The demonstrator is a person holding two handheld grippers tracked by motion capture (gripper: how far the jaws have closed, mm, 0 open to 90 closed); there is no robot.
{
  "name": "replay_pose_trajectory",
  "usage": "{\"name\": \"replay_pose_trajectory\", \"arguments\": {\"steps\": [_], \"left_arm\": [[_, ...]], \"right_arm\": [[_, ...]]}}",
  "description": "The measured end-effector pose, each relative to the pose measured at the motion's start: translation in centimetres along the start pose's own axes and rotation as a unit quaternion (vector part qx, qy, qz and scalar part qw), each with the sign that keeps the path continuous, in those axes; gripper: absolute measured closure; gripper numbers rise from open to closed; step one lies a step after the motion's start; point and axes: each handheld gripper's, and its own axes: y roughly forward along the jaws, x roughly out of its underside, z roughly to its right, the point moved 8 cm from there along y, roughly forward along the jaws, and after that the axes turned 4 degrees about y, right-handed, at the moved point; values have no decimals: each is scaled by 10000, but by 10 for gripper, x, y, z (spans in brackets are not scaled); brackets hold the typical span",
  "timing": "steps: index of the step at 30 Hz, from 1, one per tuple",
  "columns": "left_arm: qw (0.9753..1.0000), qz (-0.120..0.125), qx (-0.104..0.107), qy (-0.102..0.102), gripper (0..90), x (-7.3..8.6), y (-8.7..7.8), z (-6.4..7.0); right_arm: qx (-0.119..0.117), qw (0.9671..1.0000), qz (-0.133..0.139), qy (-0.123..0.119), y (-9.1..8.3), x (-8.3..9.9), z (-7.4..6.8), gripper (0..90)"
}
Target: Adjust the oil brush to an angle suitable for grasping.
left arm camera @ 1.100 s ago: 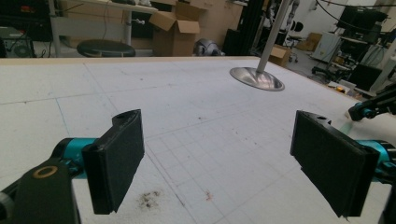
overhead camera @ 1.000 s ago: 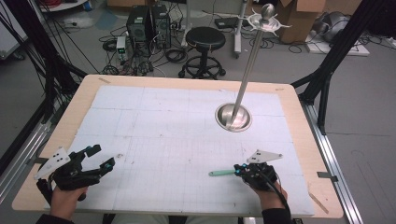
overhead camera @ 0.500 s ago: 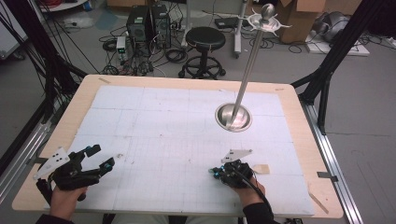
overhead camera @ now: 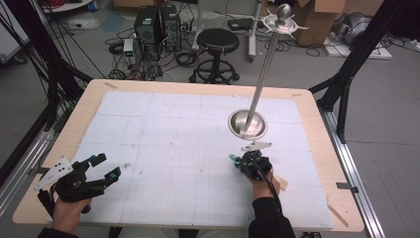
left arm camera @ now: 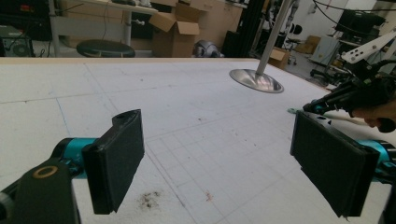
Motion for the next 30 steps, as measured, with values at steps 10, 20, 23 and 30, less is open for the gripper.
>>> {"name": "replay_pose_trajectory", "arguments": {"steps": [10,20,23,30], "left_arm": [[10000,7,-12,8,178,-1,0,0],[10000,-26,-7,23,179,0,1,2],[10000,-33,-10,30,178,1,1,2],[10000,-27,23,27,178,0,2,2]], "right_arm": [[683,9957,176,593,-44,30,64,896],[253,9975,-235,618,-66,65,59,896],[27,9979,-329,550,-69,68,47,896],[-99,9964,380,757,-87,55,30,734]]}}
